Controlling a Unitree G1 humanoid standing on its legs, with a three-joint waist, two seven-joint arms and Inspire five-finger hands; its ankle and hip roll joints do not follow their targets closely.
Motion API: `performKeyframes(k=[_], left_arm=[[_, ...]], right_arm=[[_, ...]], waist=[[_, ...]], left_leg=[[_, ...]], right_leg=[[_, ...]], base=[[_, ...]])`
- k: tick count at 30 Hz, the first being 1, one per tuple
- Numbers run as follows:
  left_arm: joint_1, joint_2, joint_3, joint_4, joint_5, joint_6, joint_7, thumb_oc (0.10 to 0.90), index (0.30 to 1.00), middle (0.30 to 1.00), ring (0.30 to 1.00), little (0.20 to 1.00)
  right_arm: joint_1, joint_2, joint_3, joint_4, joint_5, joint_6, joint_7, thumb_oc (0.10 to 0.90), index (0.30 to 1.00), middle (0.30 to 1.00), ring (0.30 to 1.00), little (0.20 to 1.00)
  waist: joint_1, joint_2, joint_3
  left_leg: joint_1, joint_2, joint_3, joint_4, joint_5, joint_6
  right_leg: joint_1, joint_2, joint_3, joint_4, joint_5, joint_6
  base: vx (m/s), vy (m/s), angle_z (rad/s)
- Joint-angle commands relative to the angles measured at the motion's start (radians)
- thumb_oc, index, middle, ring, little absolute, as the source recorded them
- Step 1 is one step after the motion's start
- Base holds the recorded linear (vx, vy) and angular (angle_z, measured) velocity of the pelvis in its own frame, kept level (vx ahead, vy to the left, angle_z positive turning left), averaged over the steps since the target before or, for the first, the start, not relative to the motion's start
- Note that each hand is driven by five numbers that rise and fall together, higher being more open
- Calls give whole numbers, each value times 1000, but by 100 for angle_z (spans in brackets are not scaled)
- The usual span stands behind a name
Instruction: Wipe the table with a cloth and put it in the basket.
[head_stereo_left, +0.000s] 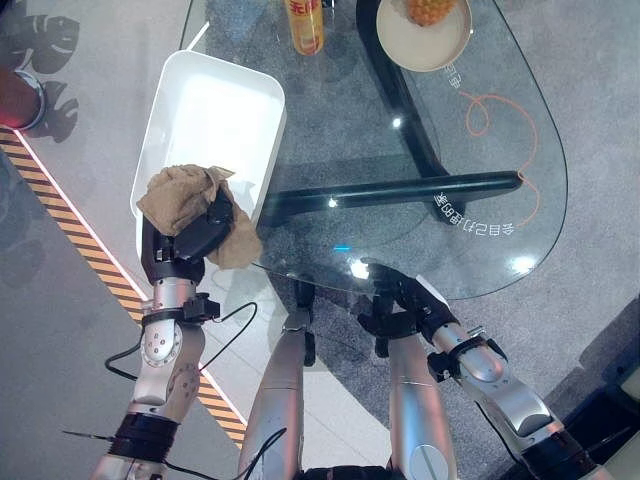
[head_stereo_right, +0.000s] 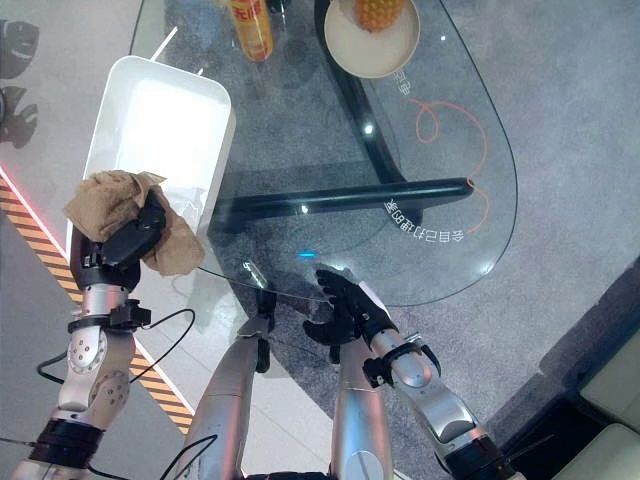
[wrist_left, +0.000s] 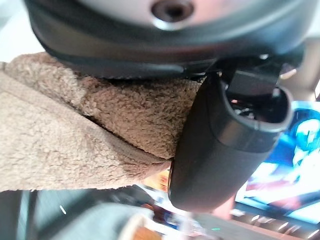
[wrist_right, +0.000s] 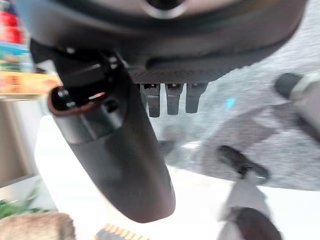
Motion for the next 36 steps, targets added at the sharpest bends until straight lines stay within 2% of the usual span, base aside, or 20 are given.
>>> performKeyframes(k=[1, 5, 6, 8, 12, 16, 21, 30, 36], left_arm=[[-64, 55, 130, -74, 86, -139, 116, 100, 300, 300, 300, 200], [-97, 80, 128, -65, 159, -112, 188, 100, 300, 300, 300, 200], [-116, 101, 122, -50, 170, -84, 207, 100, 300, 300, 300, 200], [-156, 118, 123, -6, 160, -73, 229, 100, 300, 300, 300, 200], [-219, 161, 120, 87, 173, -56, 280, 100, 300, 300, 300, 200], [-270, 216, 114, 172, 180, -58, 307, 100, 300, 300, 300, 200], [-399, 306, 82, 282, 235, -35, 364, 100, 300, 300, 300, 200], [-587, 373, -27, 409, 358, 61, 448, 100, 300, 300, 300, 200], [-687, 414, -92, 508, 330, 97, 478, 100, 300, 300, 300, 200]], right_arm=[[1, -27, 42, -62, 49, -24, 31, 800, 900, 900, 900, 900], [-4, -22, 70, -48, 43, 16, 31, 800, 900, 900, 900, 900], [3, -24, 93, -35, 58, 55, 41, 800, 900, 900, 900, 900], [-2, -22, 114, 2, 41, 92, 43, 800, 900, 900, 900, 900], [8, -28, 138, 56, 29, 108, 49, 800, 900, 900, 900, 900], [39, -41, 150, 87, 26, 79, 53, 800, 900, 900, 900, 900], [48, -55, 170, 135, 28, 35, 49, 800, 900, 900, 900, 900], [27, -41, 193, 147, 52, 53, 45, 800, 900, 900, 900, 900], [8, -36, 208, 155, 74, 37, 44, 800, 900, 900, 900, 900]], waist=[[-1, 24, -27], [-2, 24, -27], [-1, 27, -27], [-6, 31, -27], [-16, 34, -27], [-26, 28, -27], [-38, 9, -27], [-57, -22, -27], [-70, -51, -27]], left_leg=[[-50, -32, 95, 150, -119, 57], [-68, -28, 97, 154, -120, 56], [-51, -26, 90, 167, -155, 50], [-65, -23, 92, 168, -155, 50], [-91, -16, 97, 175, -158, 47], [-117, -7, 104, 183, -164, 44], [-144, -3, 110, 177, -171, 45], [-195, 3, 109, 188, -185, 44], [-239, 7, 106, 195, -194, 43]], right_leg=[[1, 104, -7, -176, 123, -45], [-23, 106, -4, -173, 124, -46], [-9, 109, -2, -157, 91, -42], [-30, 110, 0, -153, 90, -43], [-60, 108, 2, -145, 89, -43], [-93, 108, 7, -139, 92, -38], [-127, 112, 7, -148, 104, -28], [-178, 113, 3, -168, 141, -7], [-218, 117, -5, -186, 173, 10]], base=[[-2, 59, -4], [20, 53, -3], [79, 85, -2], [43, 101, -2], [10, 79, -2], [15, 48, -2], [3, 14, 0], [7, 13, 2], [9, 15, -4]])
